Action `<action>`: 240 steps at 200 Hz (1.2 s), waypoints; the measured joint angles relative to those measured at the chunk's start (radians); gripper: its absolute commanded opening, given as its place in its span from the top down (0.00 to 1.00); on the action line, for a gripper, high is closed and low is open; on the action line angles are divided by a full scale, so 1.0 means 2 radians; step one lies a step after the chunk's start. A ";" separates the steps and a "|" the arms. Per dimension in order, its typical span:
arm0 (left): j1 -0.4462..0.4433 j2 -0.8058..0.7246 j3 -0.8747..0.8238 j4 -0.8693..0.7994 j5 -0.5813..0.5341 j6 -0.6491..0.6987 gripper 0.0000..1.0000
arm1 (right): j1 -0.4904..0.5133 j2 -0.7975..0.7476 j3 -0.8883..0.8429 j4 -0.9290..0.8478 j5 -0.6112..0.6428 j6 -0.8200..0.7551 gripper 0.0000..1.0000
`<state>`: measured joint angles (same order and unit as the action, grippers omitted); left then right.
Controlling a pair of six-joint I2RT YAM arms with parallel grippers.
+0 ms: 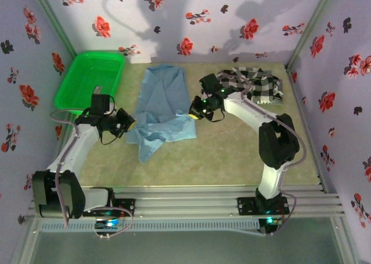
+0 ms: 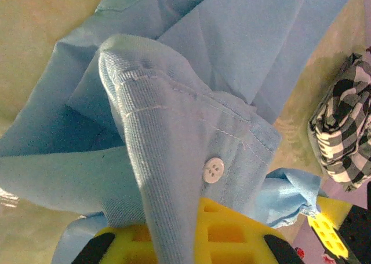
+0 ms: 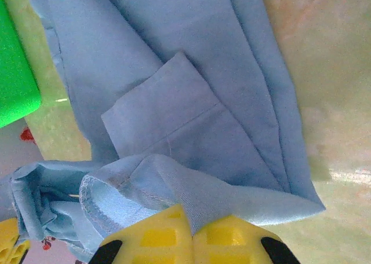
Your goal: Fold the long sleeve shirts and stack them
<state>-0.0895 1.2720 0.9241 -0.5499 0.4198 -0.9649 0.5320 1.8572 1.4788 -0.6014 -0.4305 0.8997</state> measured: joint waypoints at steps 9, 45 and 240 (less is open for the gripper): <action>0.003 0.010 0.002 0.004 0.001 0.000 1.00 | -0.005 0.009 0.008 -0.002 -0.002 -0.002 1.00; 0.013 0.052 0.018 0.017 0.002 0.008 1.00 | -0.023 0.045 0.041 -0.006 -0.015 -0.015 1.00; 0.029 0.014 0.185 -0.090 -0.024 0.078 0.12 | -0.046 -0.077 0.011 0.006 0.013 -0.098 0.29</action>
<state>-0.0307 1.2995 1.2942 -0.7296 0.3721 -0.8093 0.4393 1.7027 1.5005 -0.5884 -0.4038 0.7044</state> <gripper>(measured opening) 0.890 0.742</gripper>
